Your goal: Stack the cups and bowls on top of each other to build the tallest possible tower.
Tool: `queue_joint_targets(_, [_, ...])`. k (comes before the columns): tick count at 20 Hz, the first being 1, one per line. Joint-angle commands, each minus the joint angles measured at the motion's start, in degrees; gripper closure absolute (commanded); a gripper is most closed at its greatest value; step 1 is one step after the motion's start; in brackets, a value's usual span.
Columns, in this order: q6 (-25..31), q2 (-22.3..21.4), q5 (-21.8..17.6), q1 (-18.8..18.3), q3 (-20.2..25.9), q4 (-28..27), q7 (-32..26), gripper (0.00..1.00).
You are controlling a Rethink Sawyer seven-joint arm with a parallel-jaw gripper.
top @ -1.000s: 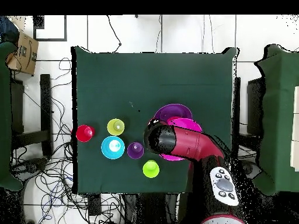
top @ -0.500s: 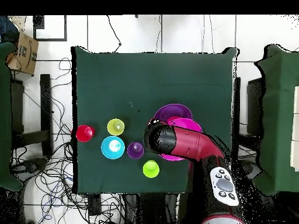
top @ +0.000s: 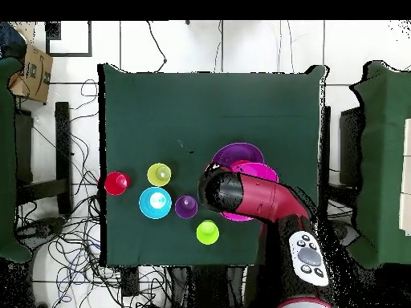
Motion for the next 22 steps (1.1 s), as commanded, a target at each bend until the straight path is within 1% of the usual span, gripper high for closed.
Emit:
queue_joint_targets(1, [8.68,1.08,3.24,2.58,1.92,-5.97,7.12,1.0])
queue_joint_targets(5, [11.67,0.42,3.75,3.14,1.6,-7.42,6.82,1.0])
queue_joint_targets(12, [12.94,1.3,4.55,3.83,1.47,-9.48,6.9,1.0])
queue_joint_targets(16, [11.21,2.87,4.35,3.88,1.45,-9.88,6.83,1.0])
queue_joint_targets(22, [7.26,5.56,4.15,2.68,2.61,-9.98,6.14,1.0])
